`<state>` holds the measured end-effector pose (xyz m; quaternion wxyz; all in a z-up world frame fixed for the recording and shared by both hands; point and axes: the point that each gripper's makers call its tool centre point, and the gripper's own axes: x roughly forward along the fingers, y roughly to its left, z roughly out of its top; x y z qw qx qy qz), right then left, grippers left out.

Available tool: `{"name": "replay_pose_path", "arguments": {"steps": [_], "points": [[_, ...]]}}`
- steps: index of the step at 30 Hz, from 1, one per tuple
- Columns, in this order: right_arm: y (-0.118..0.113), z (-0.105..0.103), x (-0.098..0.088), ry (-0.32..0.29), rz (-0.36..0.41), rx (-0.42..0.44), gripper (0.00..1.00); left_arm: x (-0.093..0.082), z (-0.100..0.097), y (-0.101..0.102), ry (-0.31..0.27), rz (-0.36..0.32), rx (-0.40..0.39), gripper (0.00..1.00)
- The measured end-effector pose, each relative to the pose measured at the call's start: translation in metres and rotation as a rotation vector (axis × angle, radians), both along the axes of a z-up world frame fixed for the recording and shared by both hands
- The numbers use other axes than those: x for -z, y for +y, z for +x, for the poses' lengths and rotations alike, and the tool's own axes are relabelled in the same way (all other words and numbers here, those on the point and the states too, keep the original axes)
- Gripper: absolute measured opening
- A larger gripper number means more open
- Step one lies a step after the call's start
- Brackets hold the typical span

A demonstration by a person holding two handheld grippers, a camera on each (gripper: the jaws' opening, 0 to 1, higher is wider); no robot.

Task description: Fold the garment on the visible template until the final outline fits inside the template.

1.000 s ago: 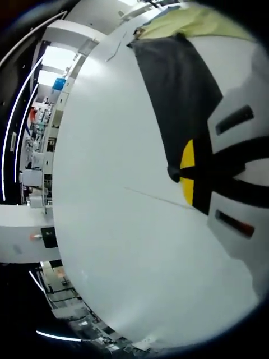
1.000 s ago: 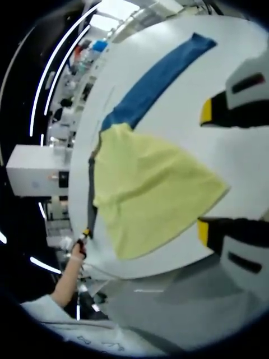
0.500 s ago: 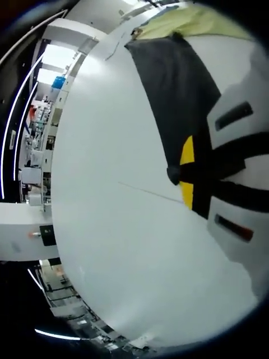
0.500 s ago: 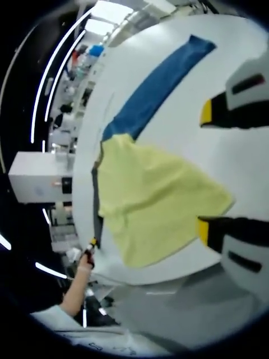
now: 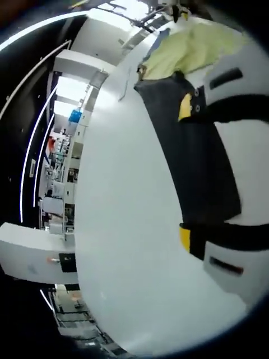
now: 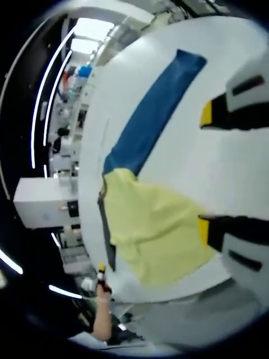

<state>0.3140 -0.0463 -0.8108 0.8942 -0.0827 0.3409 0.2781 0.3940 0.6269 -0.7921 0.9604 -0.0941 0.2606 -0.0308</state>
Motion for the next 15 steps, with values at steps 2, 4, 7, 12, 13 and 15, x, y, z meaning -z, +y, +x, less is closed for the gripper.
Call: {"name": "replay_pose_path", "arguments": {"steps": [2,4,7,12,13,15], "points": [[-0.006,0.006,-0.001,-0.004,0.0,0.018,0.59,-0.009,-0.006,-0.013,-0.03,-0.016,0.042,0.77],[-0.012,0.012,-0.001,-0.003,0.012,0.047,0.6,-0.018,-0.012,-0.027,-0.058,-0.027,0.075,0.81],[-0.02,0.019,-0.002,-0.003,0.021,0.067,0.63,-0.026,-0.018,-0.043,-0.086,-0.051,0.128,0.86],[-0.035,0.032,-0.002,0.008,0.026,0.093,0.75,-0.045,-0.038,-0.088,-0.134,-0.046,0.285,0.91],[-0.038,0.034,-0.001,0.016,0.034,0.107,0.78,-0.045,-0.04,-0.091,-0.139,-0.041,0.308,0.9],[-0.045,0.04,-0.002,0.015,0.036,0.122,0.82,-0.052,-0.049,-0.107,-0.145,-0.033,0.341,0.91]]}}
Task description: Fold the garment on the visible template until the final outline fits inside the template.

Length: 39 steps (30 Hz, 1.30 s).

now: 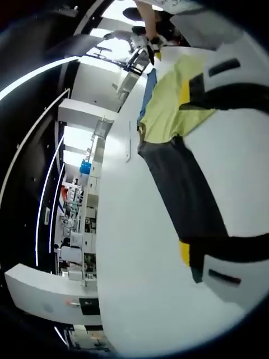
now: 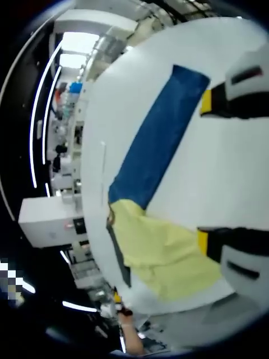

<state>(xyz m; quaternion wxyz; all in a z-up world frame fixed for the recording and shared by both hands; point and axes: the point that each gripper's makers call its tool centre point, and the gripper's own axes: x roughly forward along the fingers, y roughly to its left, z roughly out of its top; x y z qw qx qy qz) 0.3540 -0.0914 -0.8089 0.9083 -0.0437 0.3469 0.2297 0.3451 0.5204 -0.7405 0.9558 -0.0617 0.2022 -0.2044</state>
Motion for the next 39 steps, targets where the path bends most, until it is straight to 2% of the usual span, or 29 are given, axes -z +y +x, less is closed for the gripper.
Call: {"name": "replay_pose_path", "arguments": {"steps": [3,8,13,16,17,20,23,26,31,33,35,36,39], "points": [[-0.013,0.01,0.0,0.01,0.004,0.033,0.86,-0.014,-0.011,-0.021,-0.026,-0.029,0.044,0.92],[-0.048,0.032,0.002,0.028,-0.006,0.11,0.85,-0.026,-0.022,-0.035,-0.038,-0.031,0.076,0.91],[-0.079,0.05,0.005,0.044,-0.011,0.201,0.8,-0.025,-0.035,-0.047,-0.026,0.013,0.103,0.89],[-0.092,0.052,0.011,0.069,-0.045,0.261,0.72,-0.015,-0.045,-0.054,0.002,0.04,0.121,0.89],[-0.094,0.056,0.011,0.06,-0.037,0.252,0.67,-0.012,-0.048,-0.055,0.009,0.042,0.118,0.89],[-0.108,0.064,0.018,0.088,-0.01,0.324,0.57,-0.008,-0.056,-0.062,0.021,0.015,0.105,0.89],[-0.118,0.071,0.019,0.085,-0.019,0.35,0.43,-0.005,-0.063,-0.068,0.03,-0.008,0.088,0.88],[-0.12,0.07,0.021,0.103,-0.031,0.366,0.38,-0.003,-0.069,-0.069,0.03,-0.027,0.075,0.87],[-0.126,0.073,0.03,0.134,-0.058,0.371,0.35,0.003,-0.079,-0.072,0.049,-0.052,0.048,0.86],[-0.13,0.071,0.033,0.149,-0.087,0.372,0.28,0.003,-0.08,-0.07,0.051,-0.088,0.03,0.86],[-0.134,0.07,0.039,0.167,-0.123,0.373,0.2,0.003,-0.08,-0.068,0.048,-0.088,0.022,0.86],[-0.132,0.073,0.036,0.14,-0.132,0.36,0.18,0.003,-0.079,-0.068,0.046,-0.09,0.019,0.86],[-0.132,0.074,0.035,0.152,-0.122,0.379,0.14,0.003,-0.079,-0.068,0.051,-0.092,0.018,0.84]]}}
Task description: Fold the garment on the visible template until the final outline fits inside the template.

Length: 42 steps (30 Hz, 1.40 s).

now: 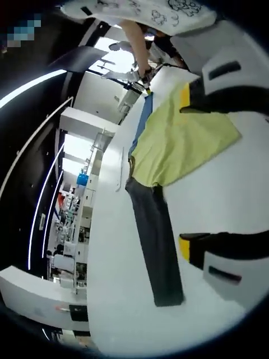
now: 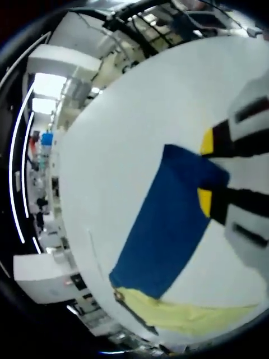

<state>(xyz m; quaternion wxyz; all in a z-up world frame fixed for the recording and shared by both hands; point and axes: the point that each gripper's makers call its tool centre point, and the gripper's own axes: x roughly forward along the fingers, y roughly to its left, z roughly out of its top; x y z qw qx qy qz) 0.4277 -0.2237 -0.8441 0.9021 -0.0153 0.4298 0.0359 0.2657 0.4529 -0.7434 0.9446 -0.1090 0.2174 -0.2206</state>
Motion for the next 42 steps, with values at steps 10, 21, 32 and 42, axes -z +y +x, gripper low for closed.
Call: {"name": "replay_pose_path", "arguments": {"steps": [10,21,32,42], "points": [[-0.006,0.013,0.003,0.0,-0.065,-0.055,0.0,0.007,0.003,-0.009,0.022,0.0,0.009,0.82],[-0.02,0.044,0.004,0.001,-0.117,-0.062,0.0,0.013,0.0,-0.012,0.047,-0.013,-0.002,0.81],[-0.019,0.052,0.004,-0.006,-0.109,-0.054,0.0,0.014,0.001,-0.015,0.052,-0.02,-0.015,0.8],[-0.001,0.046,-0.027,-0.051,-0.078,-0.053,0.0,0.013,0.003,-0.019,0.038,-0.04,-0.005,0.8]]}}
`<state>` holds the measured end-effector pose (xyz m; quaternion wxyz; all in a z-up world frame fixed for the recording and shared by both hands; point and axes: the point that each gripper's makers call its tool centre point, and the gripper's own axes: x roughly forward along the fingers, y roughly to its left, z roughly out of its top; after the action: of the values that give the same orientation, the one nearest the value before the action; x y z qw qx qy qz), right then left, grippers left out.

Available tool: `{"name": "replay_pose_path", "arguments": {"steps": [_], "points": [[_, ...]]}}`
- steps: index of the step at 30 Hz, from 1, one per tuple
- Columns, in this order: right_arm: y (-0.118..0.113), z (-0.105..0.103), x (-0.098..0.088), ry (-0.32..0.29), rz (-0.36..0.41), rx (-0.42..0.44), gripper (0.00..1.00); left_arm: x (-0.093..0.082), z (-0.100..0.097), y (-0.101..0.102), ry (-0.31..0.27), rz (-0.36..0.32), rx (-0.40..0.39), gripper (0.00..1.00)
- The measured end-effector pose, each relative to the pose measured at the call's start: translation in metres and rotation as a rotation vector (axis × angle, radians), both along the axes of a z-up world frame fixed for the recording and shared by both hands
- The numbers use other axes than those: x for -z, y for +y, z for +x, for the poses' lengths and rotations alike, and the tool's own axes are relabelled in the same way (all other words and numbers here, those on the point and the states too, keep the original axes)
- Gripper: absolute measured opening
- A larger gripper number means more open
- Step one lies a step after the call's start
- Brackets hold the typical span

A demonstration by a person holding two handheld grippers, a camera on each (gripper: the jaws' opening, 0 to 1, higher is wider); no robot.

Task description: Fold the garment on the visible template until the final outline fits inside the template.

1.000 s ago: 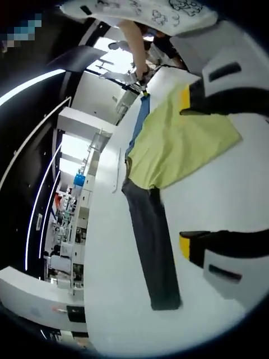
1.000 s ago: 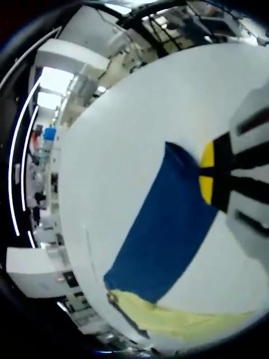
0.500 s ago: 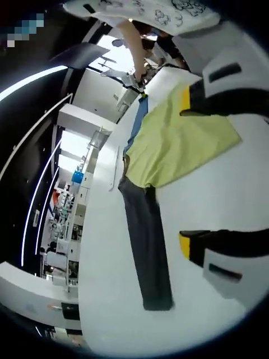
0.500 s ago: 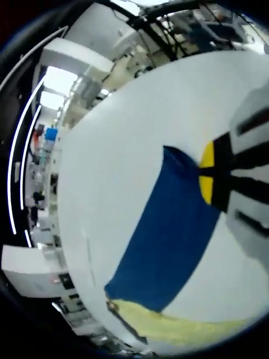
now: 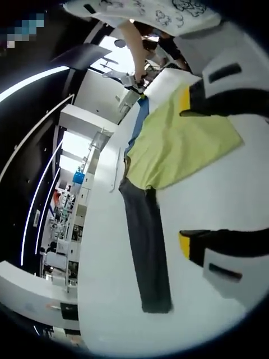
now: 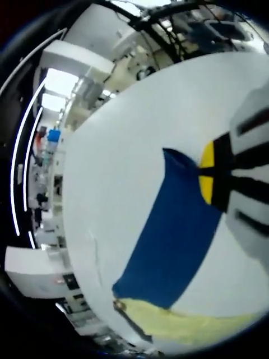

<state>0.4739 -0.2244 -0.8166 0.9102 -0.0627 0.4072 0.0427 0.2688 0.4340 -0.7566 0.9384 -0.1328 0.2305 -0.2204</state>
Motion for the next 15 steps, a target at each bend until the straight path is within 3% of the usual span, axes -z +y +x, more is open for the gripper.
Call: {"name": "replay_pose_path", "arguments": {"steps": [5,8,15], "points": [[0.022,0.003,-0.021,-0.028,0.092,-0.015,0.0,0.002,0.001,-0.005,-0.007,0.008,0.024,0.8],[0.047,0.009,-0.039,-0.058,0.193,-0.045,0.0,0.002,0.002,-0.008,-0.013,0.002,0.036,0.79],[0.106,0.012,-0.072,-0.098,0.271,-0.126,0.0,0.0,0.004,-0.011,-0.037,-0.007,0.061,0.79]]}}
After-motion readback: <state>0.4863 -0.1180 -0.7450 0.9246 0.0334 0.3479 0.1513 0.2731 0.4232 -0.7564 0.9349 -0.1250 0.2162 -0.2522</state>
